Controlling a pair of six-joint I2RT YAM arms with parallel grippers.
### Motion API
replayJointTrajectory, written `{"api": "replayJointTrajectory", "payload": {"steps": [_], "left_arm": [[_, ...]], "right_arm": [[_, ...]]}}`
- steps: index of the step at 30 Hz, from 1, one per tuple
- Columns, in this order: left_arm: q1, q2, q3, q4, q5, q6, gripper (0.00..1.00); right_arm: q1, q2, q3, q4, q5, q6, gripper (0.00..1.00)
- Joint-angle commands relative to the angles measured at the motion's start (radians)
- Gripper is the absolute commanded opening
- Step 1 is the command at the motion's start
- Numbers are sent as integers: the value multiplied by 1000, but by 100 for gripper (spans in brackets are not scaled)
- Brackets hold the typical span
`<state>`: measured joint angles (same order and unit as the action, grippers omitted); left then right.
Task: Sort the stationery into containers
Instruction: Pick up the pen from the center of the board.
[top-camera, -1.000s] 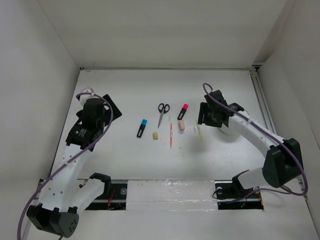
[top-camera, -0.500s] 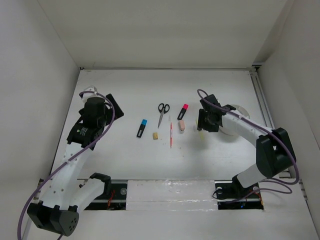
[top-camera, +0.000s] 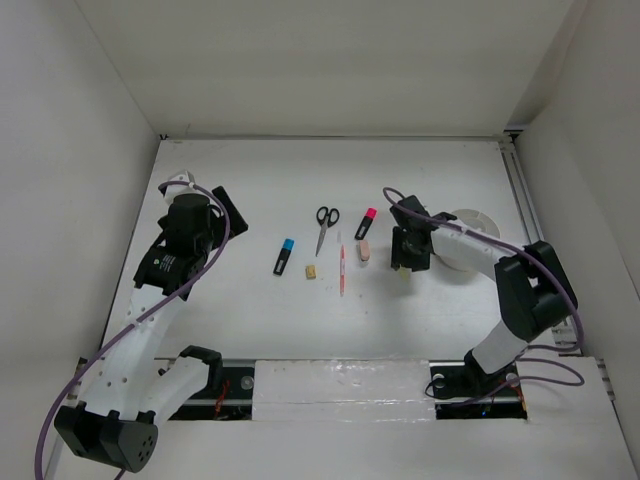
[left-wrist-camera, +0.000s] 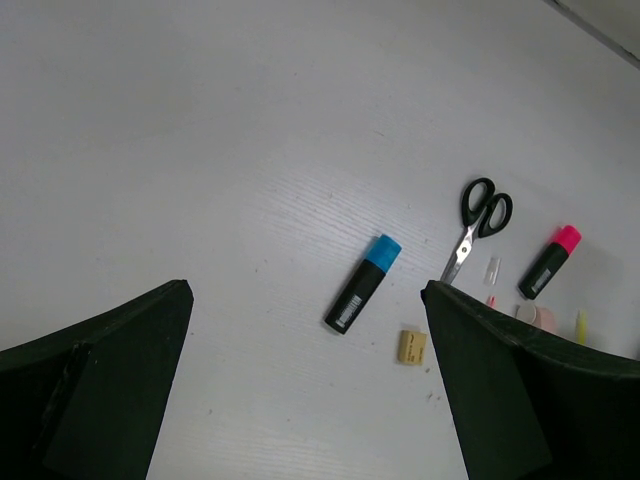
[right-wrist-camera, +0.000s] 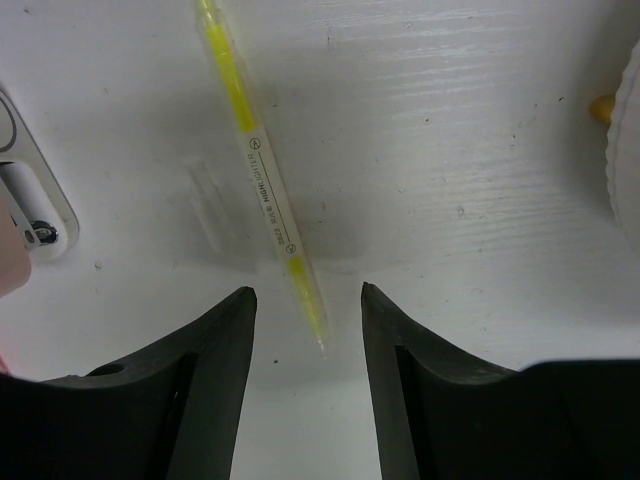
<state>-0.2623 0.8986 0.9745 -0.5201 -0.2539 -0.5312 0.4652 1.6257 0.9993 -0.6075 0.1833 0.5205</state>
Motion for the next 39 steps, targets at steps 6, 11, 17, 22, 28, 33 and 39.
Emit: {"api": "replayJointTrajectory", "payload": {"steps": [6,11,17,22,28,33,39], "left_arm": [[-3,-12,-2,26,15,23,100],[-3,-12,-2,26,15,23,100],[-3,-12,-2,26,15,23,100],[-3,-12,-2,26,15,23,100],[-3,-12,-2,26,15,23,100],[-3,-12,-2,26,15,23,100],[-3,-12,-2,26,15,23,100]], "right_arm": [[4,59,10,66,28,-5,51],[4,79,22,66,28,-5,50],[4,100,54,66,39,-14,45],[4,132,91,57,39,-36,44],[-5,141,101,57,39,-45,40],[-14,151,110,46,39,-45,23],[-14,160,119,28,39,-45,0]]}}
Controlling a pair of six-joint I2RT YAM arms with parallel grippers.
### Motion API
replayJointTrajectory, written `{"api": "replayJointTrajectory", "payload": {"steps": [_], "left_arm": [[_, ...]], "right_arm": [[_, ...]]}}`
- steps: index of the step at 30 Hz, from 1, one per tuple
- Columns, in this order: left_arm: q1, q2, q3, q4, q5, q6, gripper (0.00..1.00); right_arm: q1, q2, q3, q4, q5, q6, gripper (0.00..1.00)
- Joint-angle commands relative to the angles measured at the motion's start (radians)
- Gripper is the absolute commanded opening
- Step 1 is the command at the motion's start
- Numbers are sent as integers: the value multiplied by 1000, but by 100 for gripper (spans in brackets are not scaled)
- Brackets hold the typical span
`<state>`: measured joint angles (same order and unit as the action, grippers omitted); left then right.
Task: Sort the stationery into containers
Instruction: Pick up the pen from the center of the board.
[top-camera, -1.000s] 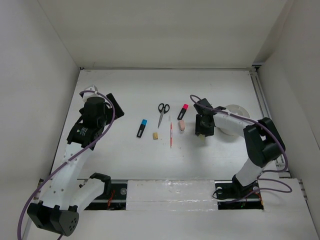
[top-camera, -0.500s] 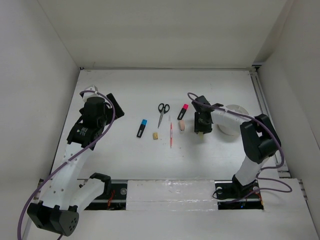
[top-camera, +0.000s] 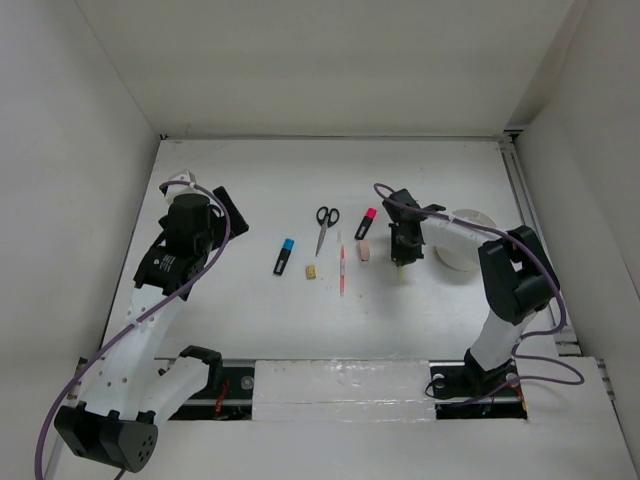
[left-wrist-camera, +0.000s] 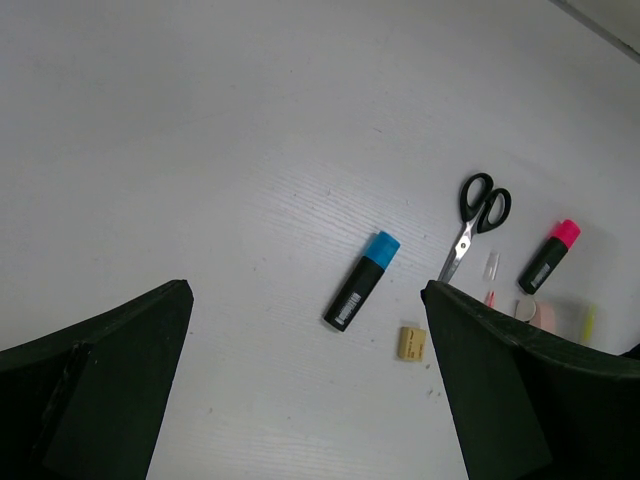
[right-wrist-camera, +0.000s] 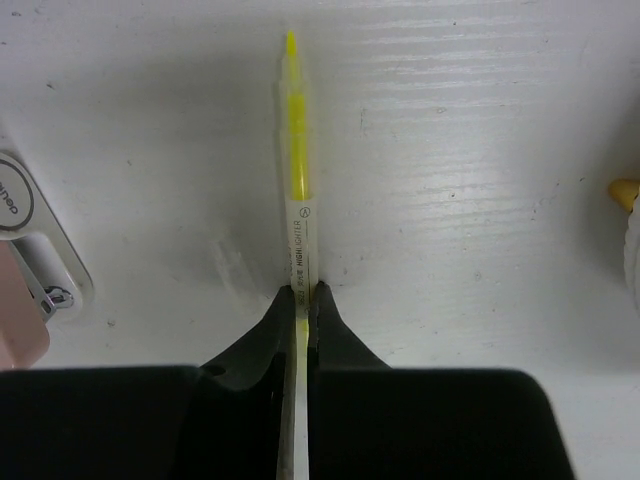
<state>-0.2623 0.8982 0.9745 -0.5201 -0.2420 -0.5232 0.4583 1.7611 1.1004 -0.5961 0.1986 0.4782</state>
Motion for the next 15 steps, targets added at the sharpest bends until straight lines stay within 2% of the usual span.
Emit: {"api": "replayJointTrajectory", "payload": {"steps": [1,5,9,11,15], "left_arm": [[-3,-12,-2,26,3,15,100],[-3,-2,-2,26,23,25,100],[-3,30,23,26,96,35,100],[-3,65,67,38,151,35,100],[-98,203,217,-9,132,3,100]], "right_arm": [[-7,24,18,16,24,-3,0],[12,-6,18,-13,117,62,0],[34,-150,9,-37,179,117,0],[57,-202,24,-71,221,140,0],[112,-325,68,-137,271,151,0]]}}
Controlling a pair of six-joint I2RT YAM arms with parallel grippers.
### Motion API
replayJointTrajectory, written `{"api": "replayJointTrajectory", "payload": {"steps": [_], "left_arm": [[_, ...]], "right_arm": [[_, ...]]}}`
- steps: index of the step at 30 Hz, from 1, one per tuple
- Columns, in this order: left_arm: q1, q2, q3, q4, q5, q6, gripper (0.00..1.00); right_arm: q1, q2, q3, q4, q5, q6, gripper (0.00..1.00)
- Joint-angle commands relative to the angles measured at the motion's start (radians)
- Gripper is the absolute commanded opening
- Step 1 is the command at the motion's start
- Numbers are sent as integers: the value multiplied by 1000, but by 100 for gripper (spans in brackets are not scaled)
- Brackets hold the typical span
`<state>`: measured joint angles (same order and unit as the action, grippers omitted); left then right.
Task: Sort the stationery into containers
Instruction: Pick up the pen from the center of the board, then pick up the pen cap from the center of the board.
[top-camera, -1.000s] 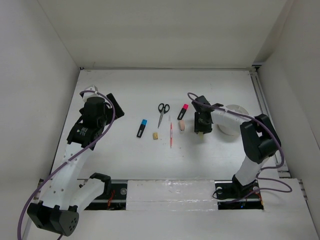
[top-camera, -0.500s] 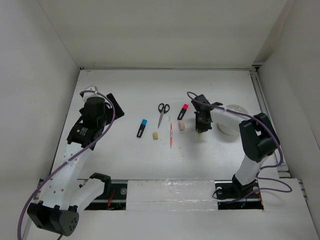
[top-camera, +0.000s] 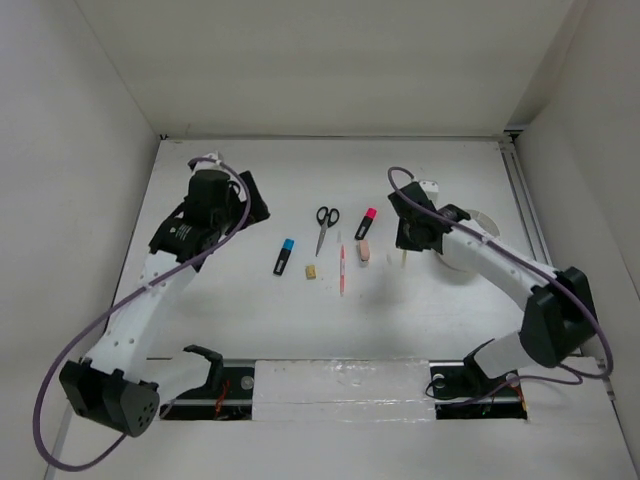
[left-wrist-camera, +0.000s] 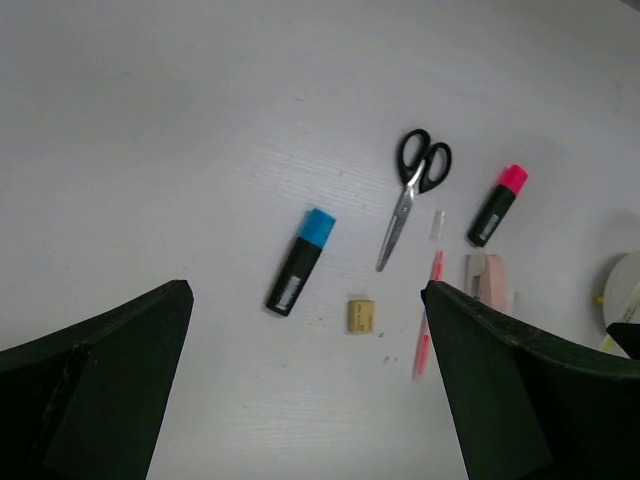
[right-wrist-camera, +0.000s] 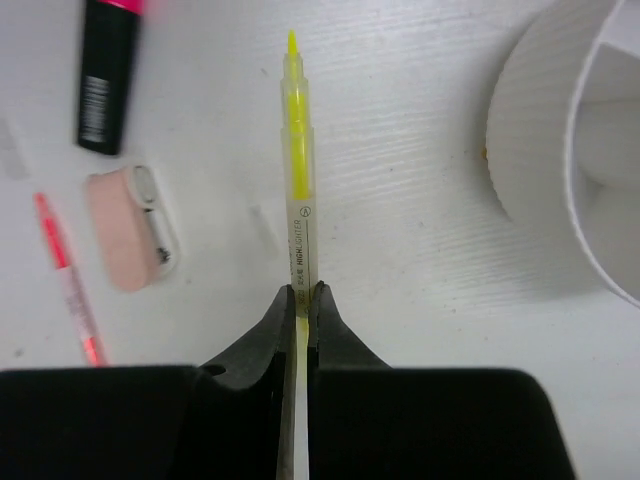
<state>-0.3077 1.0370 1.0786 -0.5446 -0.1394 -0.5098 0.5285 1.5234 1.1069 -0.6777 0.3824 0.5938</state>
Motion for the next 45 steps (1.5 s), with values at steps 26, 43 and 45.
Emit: {"api": "replayJointTrajectory", "payload": {"steps": [26,43,45], "left_arm": [[-478,994,662,-61,-198,-128,90],[-441,1127,701,-29,-149,-96,50],[-441,1137,701,-29,-149,-96,49]], "right_arm": [[260,-635,114,-264,42,80,0],[309,-625,48,-201,24,80,0],[309,-625,48,-201,24,80,0]]}}
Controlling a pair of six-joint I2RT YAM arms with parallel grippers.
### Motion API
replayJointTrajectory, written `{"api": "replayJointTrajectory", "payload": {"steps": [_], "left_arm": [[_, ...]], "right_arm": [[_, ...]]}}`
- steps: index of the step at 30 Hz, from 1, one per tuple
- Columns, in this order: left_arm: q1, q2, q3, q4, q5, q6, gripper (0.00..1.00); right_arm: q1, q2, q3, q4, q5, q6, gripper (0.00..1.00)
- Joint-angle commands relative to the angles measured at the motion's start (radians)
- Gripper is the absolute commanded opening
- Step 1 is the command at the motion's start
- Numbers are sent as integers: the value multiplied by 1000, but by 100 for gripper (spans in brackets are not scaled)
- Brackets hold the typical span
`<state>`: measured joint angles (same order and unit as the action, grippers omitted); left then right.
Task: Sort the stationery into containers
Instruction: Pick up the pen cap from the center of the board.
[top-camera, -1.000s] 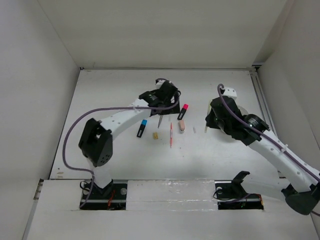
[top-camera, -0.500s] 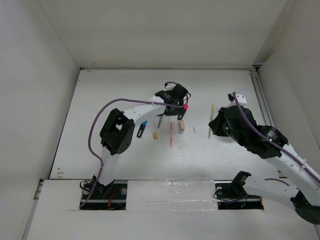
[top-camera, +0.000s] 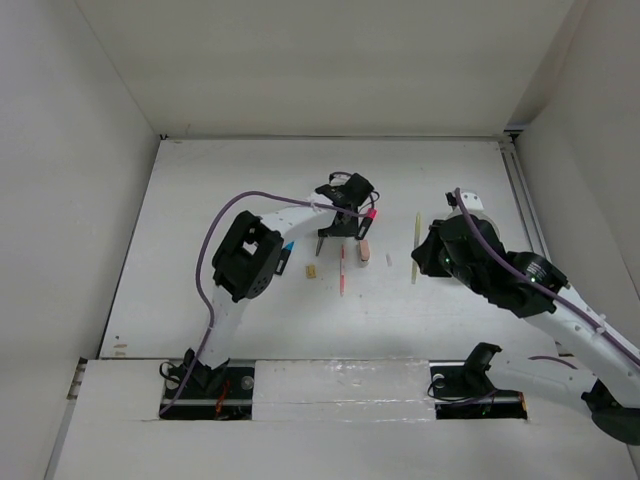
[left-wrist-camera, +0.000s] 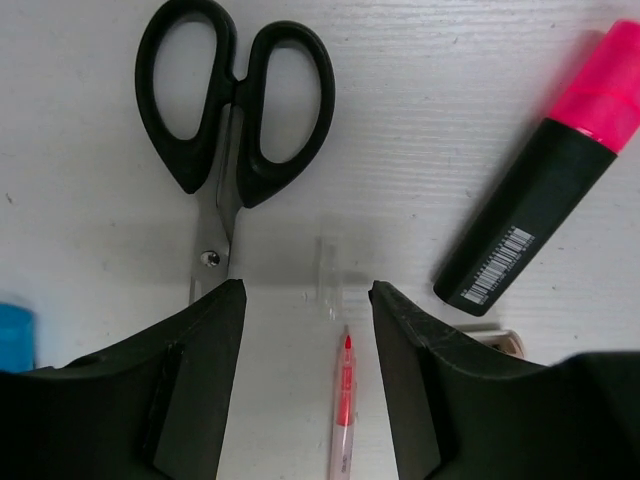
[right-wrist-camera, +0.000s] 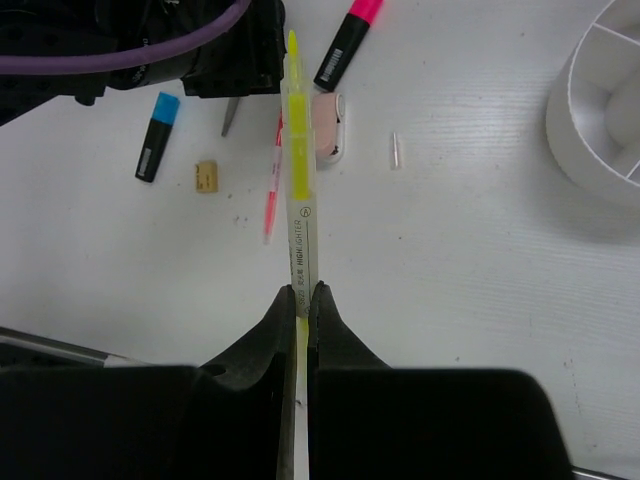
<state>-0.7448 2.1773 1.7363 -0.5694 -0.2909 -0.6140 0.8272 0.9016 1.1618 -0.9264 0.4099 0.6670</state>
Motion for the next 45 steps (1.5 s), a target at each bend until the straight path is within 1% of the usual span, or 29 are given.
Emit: {"api": "replayJointTrajectory", "payload": {"steps": [1,2,5,10,11,15,17,20,23,25,27,28,29,31,34,36,39,40,41,42,44,45], "left_arm": [[-4,7,43,-4,2,8,49],[-4,7,52,-4,2,8,46],[-4,27,62,-4,2,8,43],[-4,59,72,-24,2,8,42],[-4,59,72,-24,2,8,38],[-4,68,81,-44,2,8,35],[-4,78,81,-53,2,8,29],[-4,78,71,-53,15,-4,27],[-4,78,60,-53,15,-4,17],[-4,87,60,-53,15,-4,8],[-4,87,51,-63,24,-4,2],[-4,87,51,-63,24,-4,0],[-4,87,51,-52,42,14,0],[-4,87,51,-52,30,26,0],[-4,34,116,-64,-10,53,0],[-4,-11,146,-64,-19,77,0],[19,-131,167,-32,35,77,0],[30,-169,154,-9,54,68,0],[41,-254,111,15,100,68,0],[41,-302,79,85,117,68,0],[41,-396,-19,150,143,68,0],[41,-483,-49,175,163,56,0]], "right_arm": [[10,-3,-7,47,-3,6,0],[19,-3,-7,47,-3,6,0],[20,-3,-7,47,-3,6,0],[20,-3,-7,47,-3,6,0],[20,-3,-7,47,-3,6,0],[29,-12,-7,47,-3,16,0],[29,-12,-7,47,-3,16,0],[29,-21,-16,47,-3,16,0],[29,-21,-16,47,-3,16,0],[29,-21,-16,47,-3,16,0],[29,-21,-16,47,-3,16,0],[29,-21,-16,47,-3,16,0],[29,-21,-27,47,-3,16,0],[29,-21,-36,57,6,16,0],[29,-32,-71,102,6,25,0],[29,-32,-96,145,-29,25,0],[29,-32,-158,257,-113,0,0],[29,-21,-187,282,-140,0,0],[29,-21,-207,352,-175,-12,0],[29,-21,-227,397,-257,-12,0],[29,-33,-299,498,-344,-12,0],[29,-44,-322,600,-386,-12,0]]}}
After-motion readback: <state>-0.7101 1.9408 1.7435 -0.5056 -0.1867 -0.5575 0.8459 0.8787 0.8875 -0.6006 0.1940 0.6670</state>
